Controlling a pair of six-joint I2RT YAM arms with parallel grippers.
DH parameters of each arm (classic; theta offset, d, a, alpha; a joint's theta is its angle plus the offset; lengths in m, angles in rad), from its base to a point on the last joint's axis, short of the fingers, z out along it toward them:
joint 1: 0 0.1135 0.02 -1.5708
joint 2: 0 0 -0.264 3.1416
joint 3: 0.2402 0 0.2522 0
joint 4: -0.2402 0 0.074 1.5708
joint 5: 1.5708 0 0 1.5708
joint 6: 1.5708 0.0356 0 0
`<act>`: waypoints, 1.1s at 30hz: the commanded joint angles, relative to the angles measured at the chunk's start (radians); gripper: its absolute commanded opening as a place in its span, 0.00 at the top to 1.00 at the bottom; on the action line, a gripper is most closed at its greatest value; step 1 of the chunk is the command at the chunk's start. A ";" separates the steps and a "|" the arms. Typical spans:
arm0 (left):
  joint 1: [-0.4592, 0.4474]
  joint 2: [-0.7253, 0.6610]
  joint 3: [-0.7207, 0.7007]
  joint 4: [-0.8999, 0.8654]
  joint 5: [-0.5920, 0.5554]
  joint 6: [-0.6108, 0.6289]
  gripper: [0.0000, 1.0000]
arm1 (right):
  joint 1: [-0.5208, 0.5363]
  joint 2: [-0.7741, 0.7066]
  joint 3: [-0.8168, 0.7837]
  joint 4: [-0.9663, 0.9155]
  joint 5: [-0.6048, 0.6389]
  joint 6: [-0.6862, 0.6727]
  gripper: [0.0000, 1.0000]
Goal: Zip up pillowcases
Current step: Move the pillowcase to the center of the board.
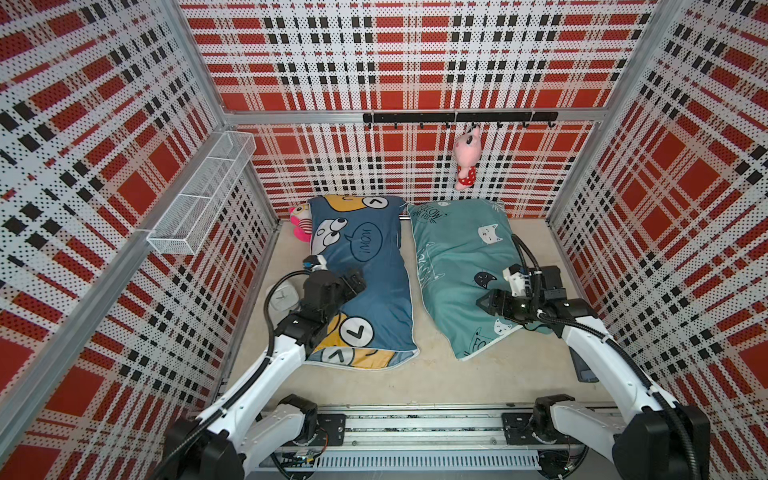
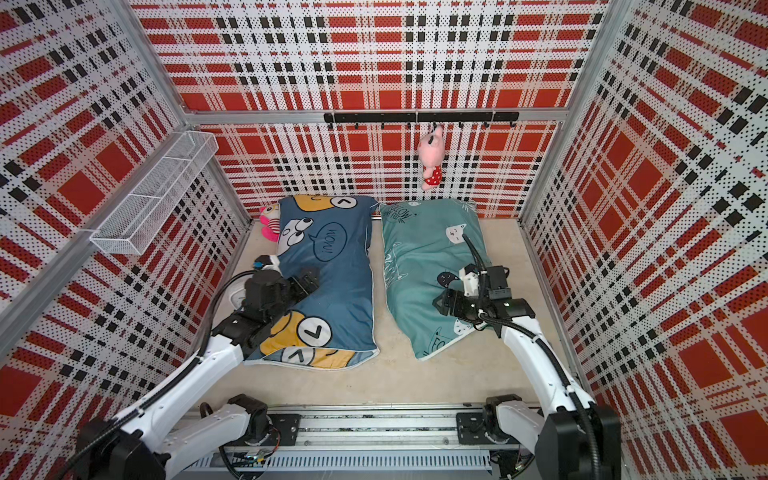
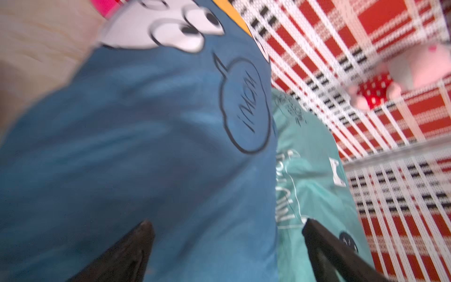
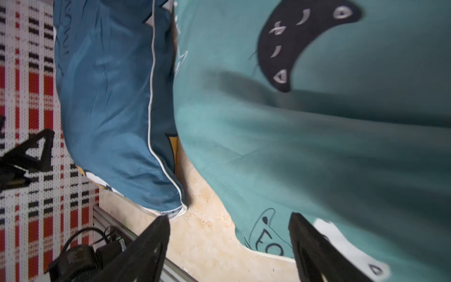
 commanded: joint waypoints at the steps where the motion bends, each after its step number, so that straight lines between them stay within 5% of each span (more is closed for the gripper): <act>1: 0.112 -0.020 -0.076 -0.073 -0.010 0.058 0.02 | 0.087 0.045 -0.004 0.197 -0.060 0.052 0.13; 7: 0.148 0.032 -0.162 0.010 0.041 0.049 0.02 | 0.311 0.165 0.019 0.418 -0.040 0.156 0.00; 11: -0.020 0.103 -0.187 0.056 0.013 0.009 0.02 | 0.318 0.178 0.013 0.477 0.006 0.196 0.00; 16: -0.153 0.177 -0.227 0.154 0.057 -0.068 0.01 | 0.272 0.195 0.040 0.343 0.000 0.176 0.04; 22: -0.330 0.289 -0.203 0.305 0.070 -0.182 0.03 | 0.094 0.106 -0.007 0.282 -0.056 0.130 0.05; 28: -0.505 0.531 -0.037 0.500 0.121 -0.233 0.04 | 0.000 0.080 0.026 0.129 -0.045 0.028 0.05; 33: -0.553 0.574 0.069 0.481 0.111 -0.196 0.02 | -0.028 0.075 0.054 0.058 -0.070 -0.028 0.05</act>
